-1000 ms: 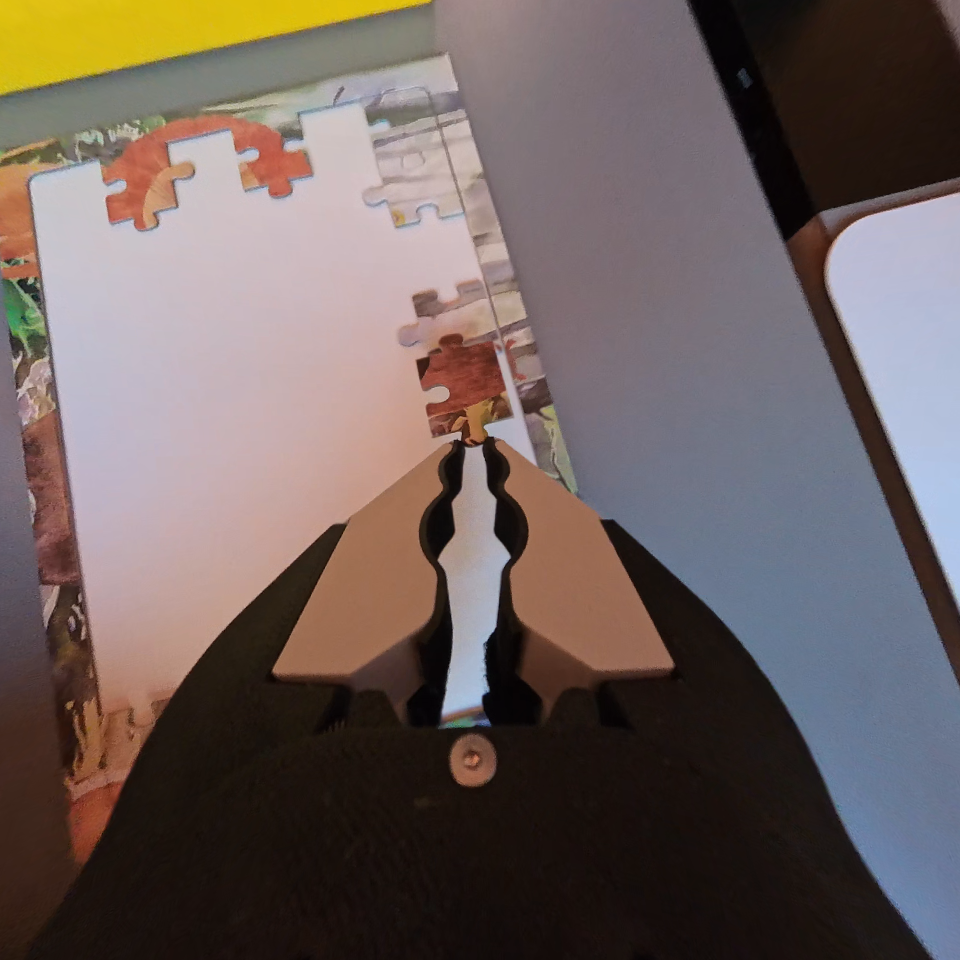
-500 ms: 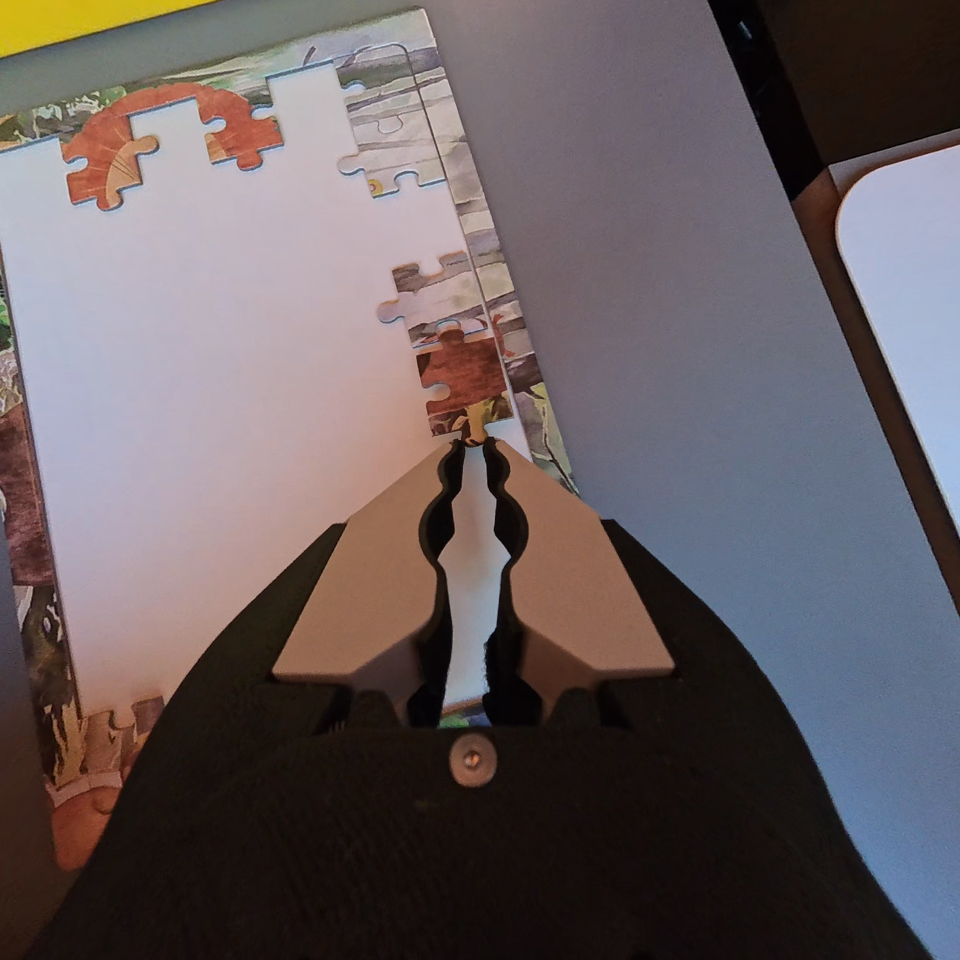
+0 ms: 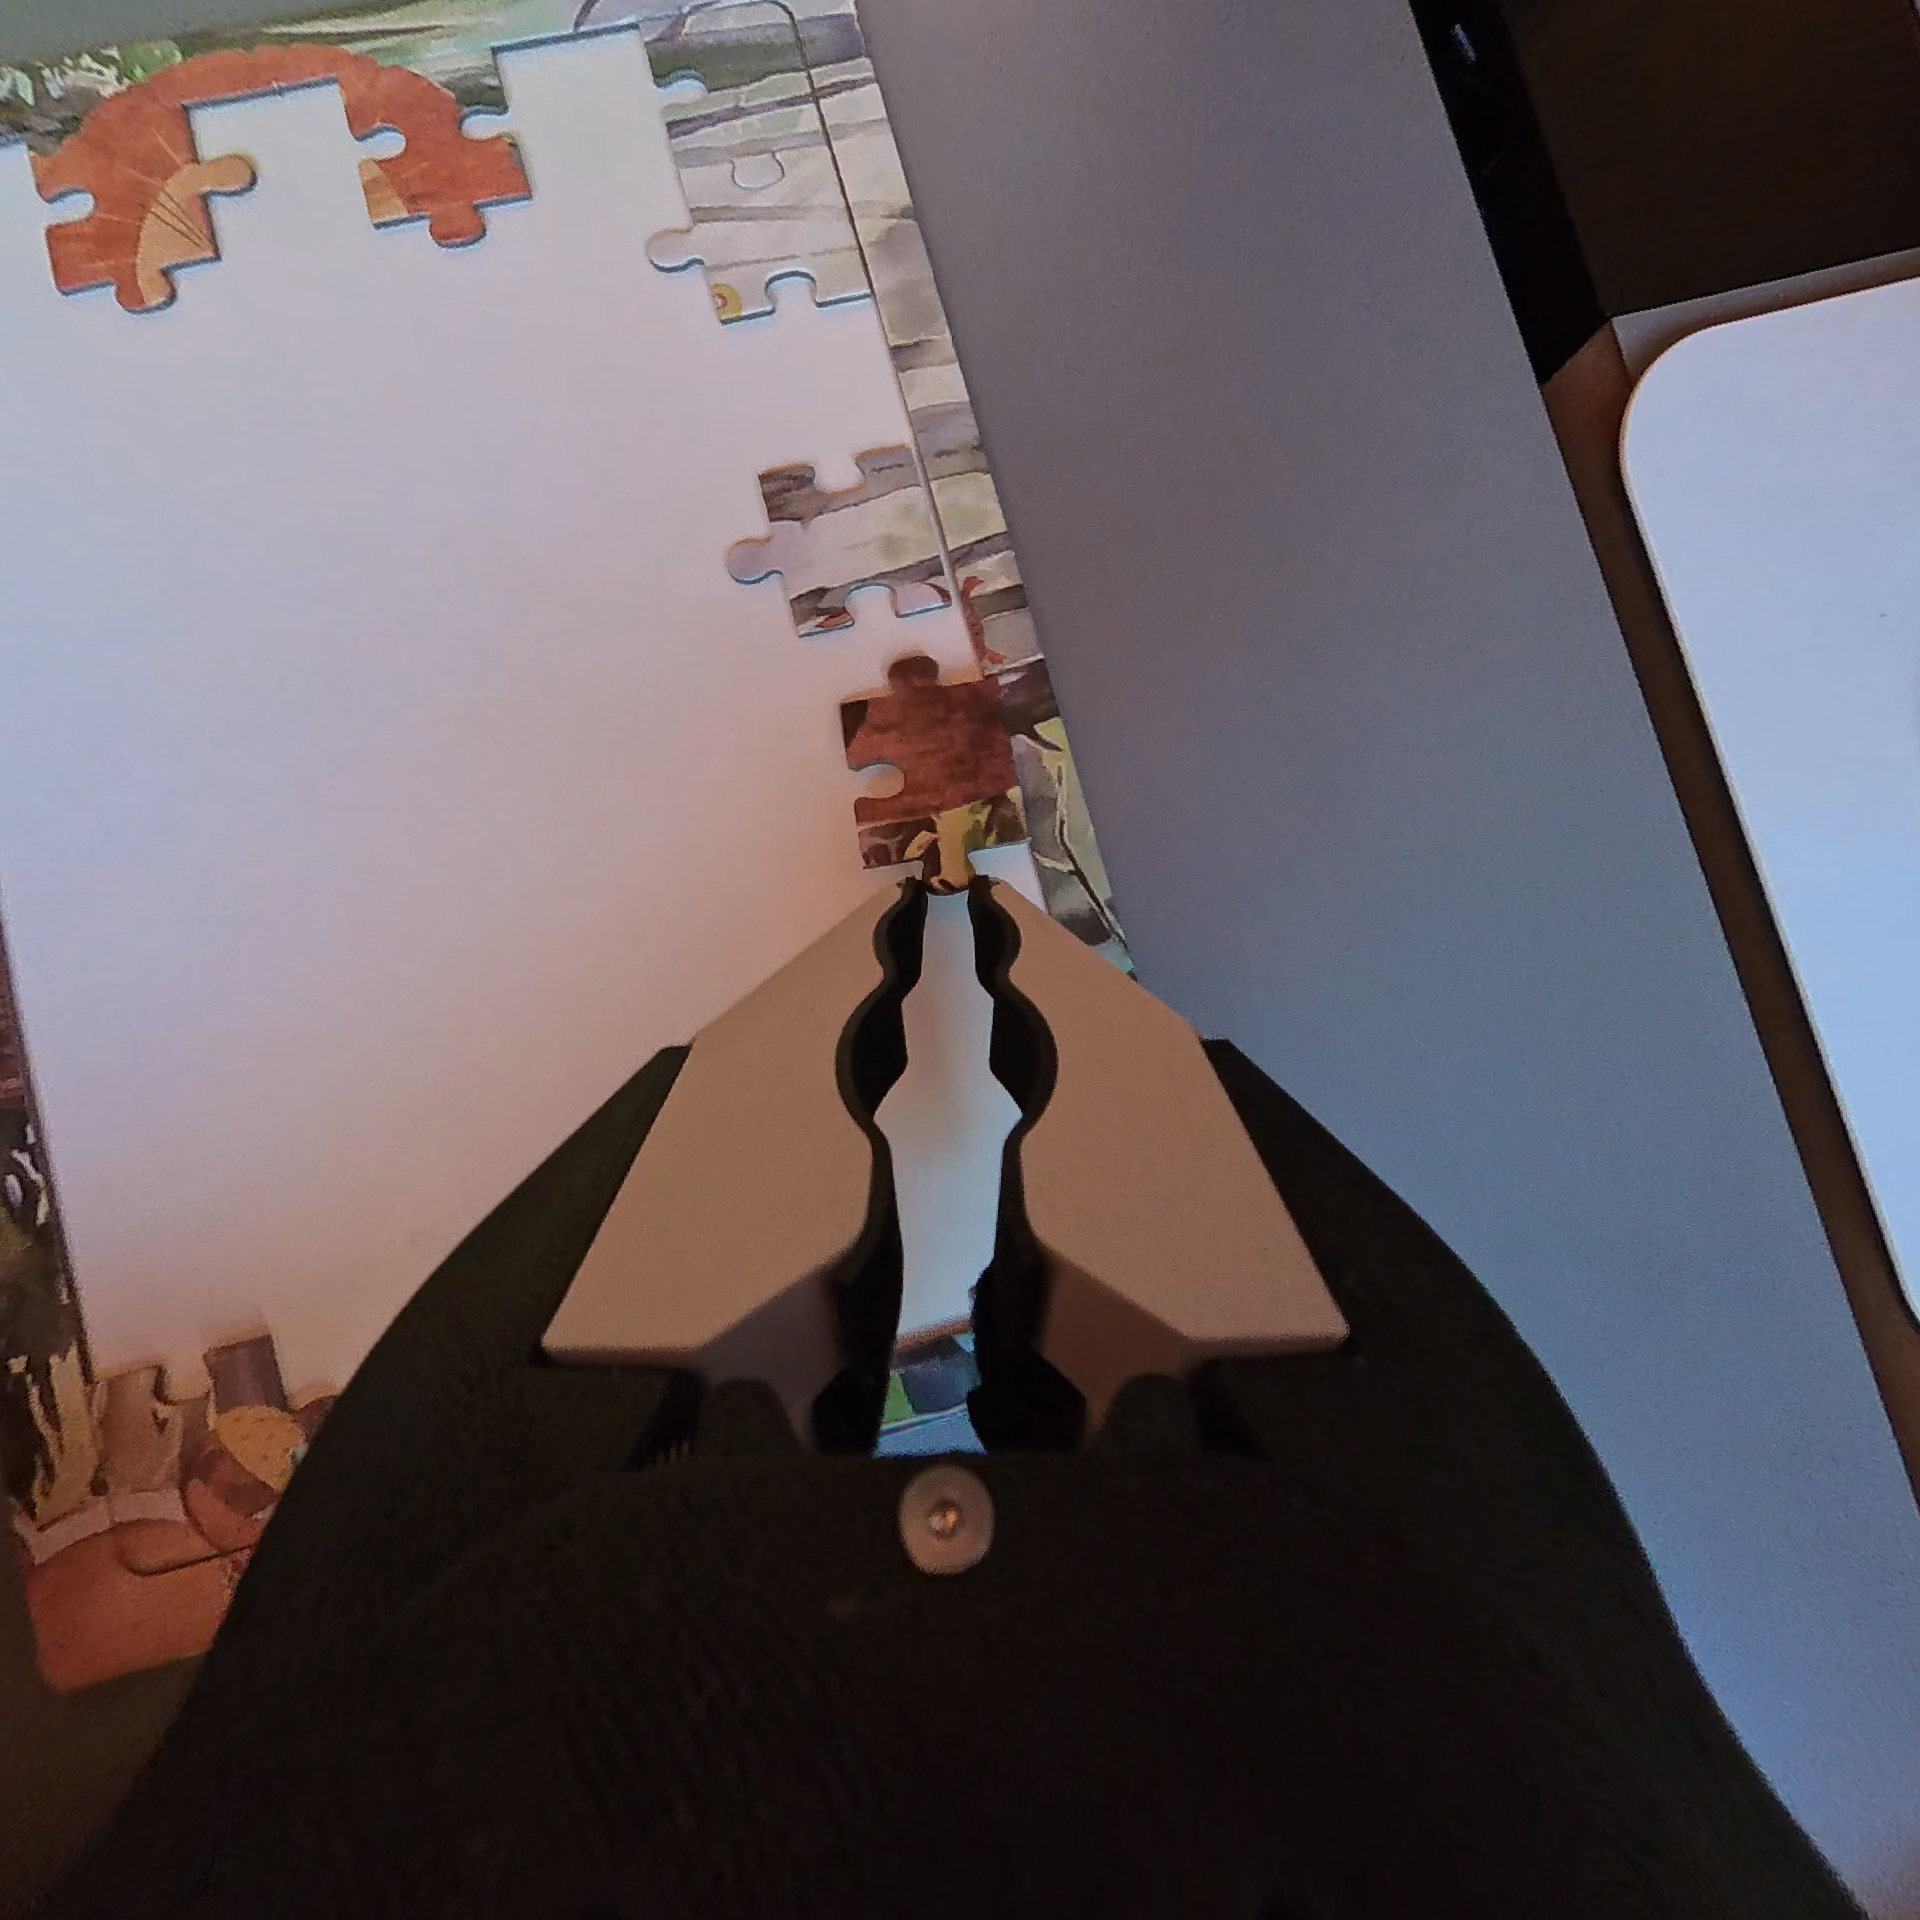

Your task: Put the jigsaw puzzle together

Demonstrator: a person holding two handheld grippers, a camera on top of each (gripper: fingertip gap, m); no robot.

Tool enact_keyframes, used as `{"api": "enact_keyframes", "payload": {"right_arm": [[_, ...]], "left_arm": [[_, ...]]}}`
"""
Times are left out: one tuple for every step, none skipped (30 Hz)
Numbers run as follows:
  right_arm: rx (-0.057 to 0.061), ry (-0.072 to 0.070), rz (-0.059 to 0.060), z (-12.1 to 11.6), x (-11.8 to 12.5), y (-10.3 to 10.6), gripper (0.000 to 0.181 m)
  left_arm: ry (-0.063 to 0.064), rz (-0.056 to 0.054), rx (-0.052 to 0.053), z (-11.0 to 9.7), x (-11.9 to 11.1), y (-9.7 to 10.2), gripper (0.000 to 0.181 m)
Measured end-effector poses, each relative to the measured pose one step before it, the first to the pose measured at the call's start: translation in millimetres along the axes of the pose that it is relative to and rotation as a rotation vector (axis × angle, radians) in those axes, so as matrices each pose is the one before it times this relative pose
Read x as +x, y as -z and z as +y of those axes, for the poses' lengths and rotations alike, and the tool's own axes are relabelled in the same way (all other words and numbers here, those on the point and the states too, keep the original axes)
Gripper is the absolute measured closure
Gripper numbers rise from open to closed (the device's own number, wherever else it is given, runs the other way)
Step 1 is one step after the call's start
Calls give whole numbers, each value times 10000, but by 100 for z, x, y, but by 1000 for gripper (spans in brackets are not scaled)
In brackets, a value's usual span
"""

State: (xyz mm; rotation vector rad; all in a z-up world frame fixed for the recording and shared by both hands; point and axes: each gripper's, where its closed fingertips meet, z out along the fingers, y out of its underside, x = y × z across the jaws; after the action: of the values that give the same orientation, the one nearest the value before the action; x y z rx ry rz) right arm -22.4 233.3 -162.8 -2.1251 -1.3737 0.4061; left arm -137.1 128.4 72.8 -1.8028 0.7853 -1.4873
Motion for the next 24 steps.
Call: {"api": "enact_keyframes", "payload": {"right_arm": [[-31, 52, 43, 43, 44, 26, 172], [1, 98, 43, -11, 10, 14, 172], [-1, 141, 57, 2, 4, 5, 172], [-1, 128, 57, -5, -2, -11, 172], [-10, 76, 37, 17, 15, -5, 172], [5, 32, -8, -3, -43, -6, 172], [35, 23, -144, -22, -241, 17, 172], [44, -3, -175, -23, -273, -8, 172], [34, -33, -56, -4, -66, -18, 172], [26, -15, 0, -5, 40, -24, 172], [37, 4, 39, -34, 73, 12, 171], [18, 29, 118, -14, 171, 37, 168], [11, 56, 105, -10, 143, 54, 165], [-18, 65, 20, 15, -1, 26, 165], [-2, 72, -11, -7, -72, -18, 166], [-5, 86, -69, 8, -177, -28, 169], [-28, 49, -79, 49, -166, -63, 172], [-2, -9, -21, 17, -20, -28, 173], [36, -55, -27, -18, 6, 3, 173], [47, -104, -51, 11, 18, 9, 173], [59, -164, -89, 49, -12, -48, 173], [103, -223, -160, 20, -82, -62, 174], [168, -242, -152, -62, -41, -23, 175], [103, -174, -106, 19, 28, 26, 178]], "left_arm": [[1, 2, -14, 19, 7, -10, 179], [8, 12, -11, 23, 19, -3, 179], [10, 12, -20, 26, 28, -16, 179], [4, 4, -28, 40, -1, -12, 178], [2, 0, -23, 38, 0, -15, 178], [3, 6, -10, 20, 22, -11, 178], [0, 14, -4, -4, 28, -16, 178], [-1, 1, -10, 19, 12, -12, 178], [4, -8, -22, 39, -23, -18, 178], [12, 3, -24, 42, -1, -26, 178], [16, 11, -23, 36, -10, -21, 178], [15, 6, -19, 28, -4, -21, 178], [10, 5, -13, 27, -3, -14, 178], [8, 1, -9, 14, -5, -6, 177], [8, 1, -8, 15, -19, -9, 177], [9, 4, -10, 23, -4, -16, 177], [13, 1, -15, 17, -22, -5, 177], [13, 1, -14, 30, -20, -16, 177], [13, 3, -14, 30, -29, -29, 177], [20, 2, -21, 50, -43, -37, 177], [34, 7, -27, 54, -60, -58, 176], [39, 21, -28, 70, -46, -71, 176], [35, 22, -36, 65, -48, -74, 176], [33, 5, -46, 91, -70, -78, 176]]}}
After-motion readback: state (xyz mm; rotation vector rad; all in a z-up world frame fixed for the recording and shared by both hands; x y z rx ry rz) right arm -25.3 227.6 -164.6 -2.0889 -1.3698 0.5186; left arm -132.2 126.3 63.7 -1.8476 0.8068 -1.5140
